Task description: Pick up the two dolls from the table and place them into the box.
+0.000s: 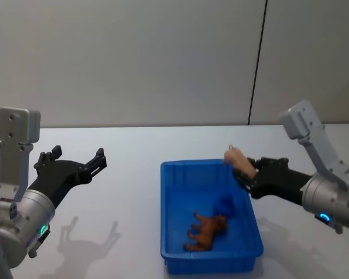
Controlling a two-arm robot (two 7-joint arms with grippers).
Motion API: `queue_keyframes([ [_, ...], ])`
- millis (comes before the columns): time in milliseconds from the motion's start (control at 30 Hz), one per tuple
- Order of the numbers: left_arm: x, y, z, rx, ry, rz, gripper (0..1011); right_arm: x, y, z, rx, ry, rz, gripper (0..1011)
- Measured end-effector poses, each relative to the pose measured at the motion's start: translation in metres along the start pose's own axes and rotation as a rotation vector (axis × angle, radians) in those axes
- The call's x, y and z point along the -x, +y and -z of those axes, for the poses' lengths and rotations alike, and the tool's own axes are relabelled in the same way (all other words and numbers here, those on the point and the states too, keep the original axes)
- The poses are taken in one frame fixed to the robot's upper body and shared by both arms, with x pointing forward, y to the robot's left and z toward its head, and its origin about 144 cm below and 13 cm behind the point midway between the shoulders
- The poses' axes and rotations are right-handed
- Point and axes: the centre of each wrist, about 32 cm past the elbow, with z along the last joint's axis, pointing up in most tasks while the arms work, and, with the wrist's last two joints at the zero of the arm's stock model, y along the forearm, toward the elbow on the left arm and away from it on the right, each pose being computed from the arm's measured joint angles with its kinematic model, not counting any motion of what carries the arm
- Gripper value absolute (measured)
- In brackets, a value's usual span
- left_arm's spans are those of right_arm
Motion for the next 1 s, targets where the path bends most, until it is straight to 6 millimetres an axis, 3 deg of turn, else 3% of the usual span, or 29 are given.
queue_keyframes([
  [333, 0.000, 0.000, 0.000, 0.000, 0.000, 0.000, 1001, 0.001, 0.004, 0.013, 0.085, 0.057, -0.047, 381],
  [1000, 0.000, 0.000, 0.000, 0.000, 0.000, 0.000, 1001, 0.002, 0.006, 0.024, 0.141, 0.097, -0.080, 974],
])
